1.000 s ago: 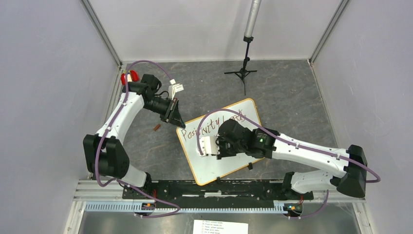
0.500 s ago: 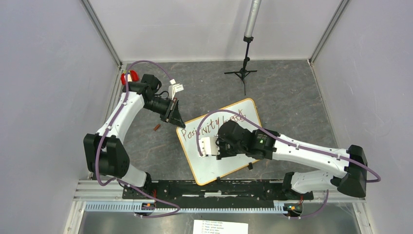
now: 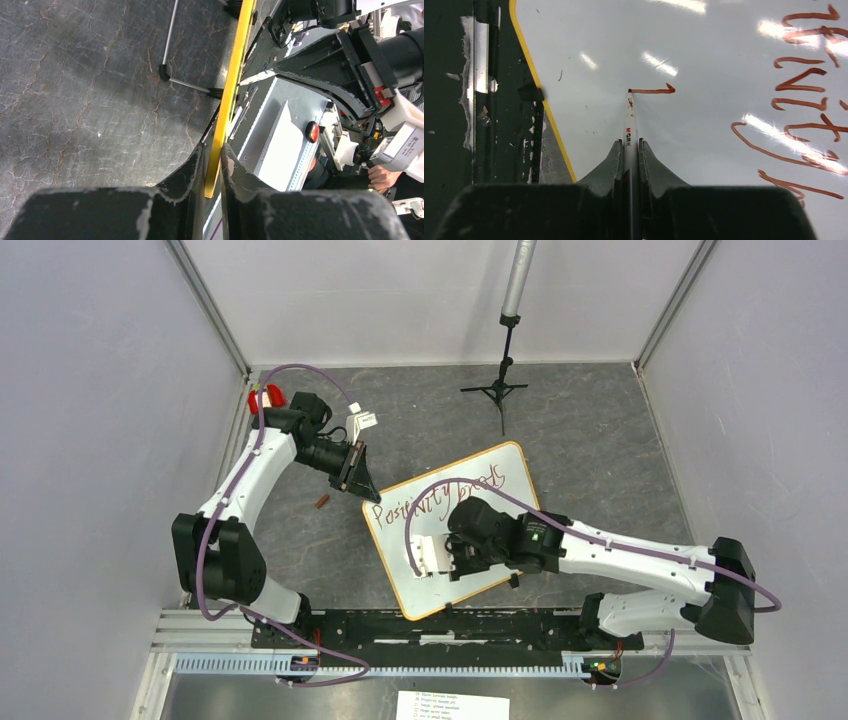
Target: Write a sentence on the whiteboard
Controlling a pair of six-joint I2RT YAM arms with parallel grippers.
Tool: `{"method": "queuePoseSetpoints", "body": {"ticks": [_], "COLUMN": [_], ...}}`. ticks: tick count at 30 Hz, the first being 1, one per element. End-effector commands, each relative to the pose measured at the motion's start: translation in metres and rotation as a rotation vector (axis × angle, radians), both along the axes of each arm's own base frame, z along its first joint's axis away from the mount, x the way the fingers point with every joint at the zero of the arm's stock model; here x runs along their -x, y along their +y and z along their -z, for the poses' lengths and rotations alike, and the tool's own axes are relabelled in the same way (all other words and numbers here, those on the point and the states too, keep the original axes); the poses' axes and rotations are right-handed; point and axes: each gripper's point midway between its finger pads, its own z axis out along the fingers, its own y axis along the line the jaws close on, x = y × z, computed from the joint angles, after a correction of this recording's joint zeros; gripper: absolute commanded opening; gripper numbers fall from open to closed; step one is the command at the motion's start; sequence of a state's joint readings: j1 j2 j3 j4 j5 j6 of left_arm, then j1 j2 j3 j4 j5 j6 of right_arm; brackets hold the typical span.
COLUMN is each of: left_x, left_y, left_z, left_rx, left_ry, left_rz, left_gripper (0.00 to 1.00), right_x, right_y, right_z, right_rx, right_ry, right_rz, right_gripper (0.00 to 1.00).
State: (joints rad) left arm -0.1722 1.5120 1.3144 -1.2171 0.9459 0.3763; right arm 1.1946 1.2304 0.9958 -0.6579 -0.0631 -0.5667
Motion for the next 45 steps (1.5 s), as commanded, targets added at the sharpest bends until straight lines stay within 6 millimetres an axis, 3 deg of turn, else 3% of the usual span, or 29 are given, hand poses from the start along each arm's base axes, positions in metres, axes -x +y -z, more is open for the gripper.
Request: {"method": "queuePoseSetpoints", "body": {"ticks": [1, 7, 18, 29, 39, 45], "left_x": [-0.003, -0.003, -0.005, -0.005, -0.005, -0.006], "left_y": [0.0, 0.0, -0.001, -0.001, 0.0, -0.001], "left_z": [0.003, 0.004, 0.004, 0.002, 0.004, 0.004], "left_rx": [-0.015, -0.019, -0.012, -0.012, -0.018, -0.018], "left_ry": [-0.001, -0.002, 0.003, -0.002, 0.002, 0.006], "left_rz": [-0.006, -0.007, -0.007, -0.01, -0.009, -0.012], "left_gripper": [0.19, 0.19, 0.19, 0.19, 0.19, 0.19], "right_x": [0.009, 0.004, -0.006, -0.035, -0.028, -0.011], "right_y": [0.0, 0.02, 0.031, 0.015, 0.005, 0.003], "right_z": [0.015, 0.004, -0.049, -0.049, -0.025, -0.042], "right_rx": [0.043, 0.001, -0.117, -0.106, -0.031, -0.096], "right_ry": [0.012, -0.024, -0.07, -0.127, -0.101, -0.061], "right_rz": [-0.045, -0.043, -0.018, 0.109, 0.073, 0.005], "right_gripper": [0.0, 0.0, 0.0, 0.0, 0.0, 0.0]}}
